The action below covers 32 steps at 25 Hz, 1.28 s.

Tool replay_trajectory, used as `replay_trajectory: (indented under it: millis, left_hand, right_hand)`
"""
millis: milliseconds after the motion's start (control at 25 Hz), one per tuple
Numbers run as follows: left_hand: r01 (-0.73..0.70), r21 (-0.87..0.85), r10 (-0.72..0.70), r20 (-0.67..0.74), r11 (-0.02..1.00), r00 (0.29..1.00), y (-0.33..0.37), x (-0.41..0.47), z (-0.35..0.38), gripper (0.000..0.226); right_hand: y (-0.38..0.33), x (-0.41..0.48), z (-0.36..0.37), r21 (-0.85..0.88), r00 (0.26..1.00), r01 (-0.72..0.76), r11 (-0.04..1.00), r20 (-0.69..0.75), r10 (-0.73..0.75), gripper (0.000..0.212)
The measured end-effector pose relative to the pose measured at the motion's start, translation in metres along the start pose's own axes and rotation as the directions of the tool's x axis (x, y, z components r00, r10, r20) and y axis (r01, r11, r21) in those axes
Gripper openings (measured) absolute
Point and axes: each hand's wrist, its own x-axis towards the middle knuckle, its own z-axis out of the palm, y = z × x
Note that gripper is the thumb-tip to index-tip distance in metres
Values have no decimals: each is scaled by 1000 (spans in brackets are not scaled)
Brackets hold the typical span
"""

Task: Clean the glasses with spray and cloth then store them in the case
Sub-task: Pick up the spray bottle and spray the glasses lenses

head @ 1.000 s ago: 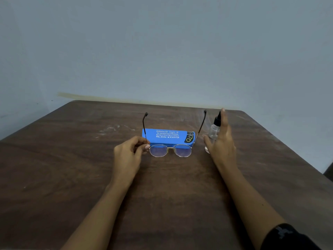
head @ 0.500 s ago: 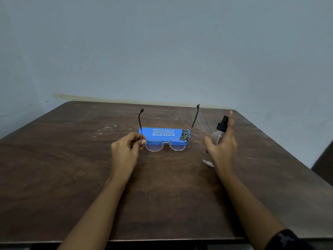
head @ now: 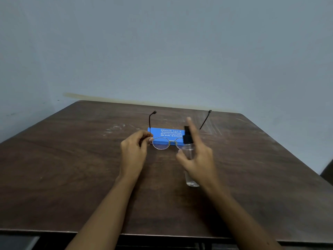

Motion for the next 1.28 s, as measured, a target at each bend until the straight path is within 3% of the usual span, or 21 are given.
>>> replay_trajectory:
  millis: [120,240,1080,1280]
  left_hand:
    - [-80,60,81,-11,995,997,-1,1,0,7]
    - [-124,95,126,-12,988,992,-2,5,1,6]
    - [-140,145,150,-63,980,987,-5,9,1,8]
    - [-133,131,142,-68,983,987,-5,9,1,8]
  right_hand:
    - [-8,10,13,-141,987,-24,990,152,45,77]
    - [-9,18,22,-192,990,-27,981,131,53,69]
    - [-3,24,21,-143,986,-5,990,163,29,57]
    - [-2,22,14,-26,984,-60,998,169,64,74]
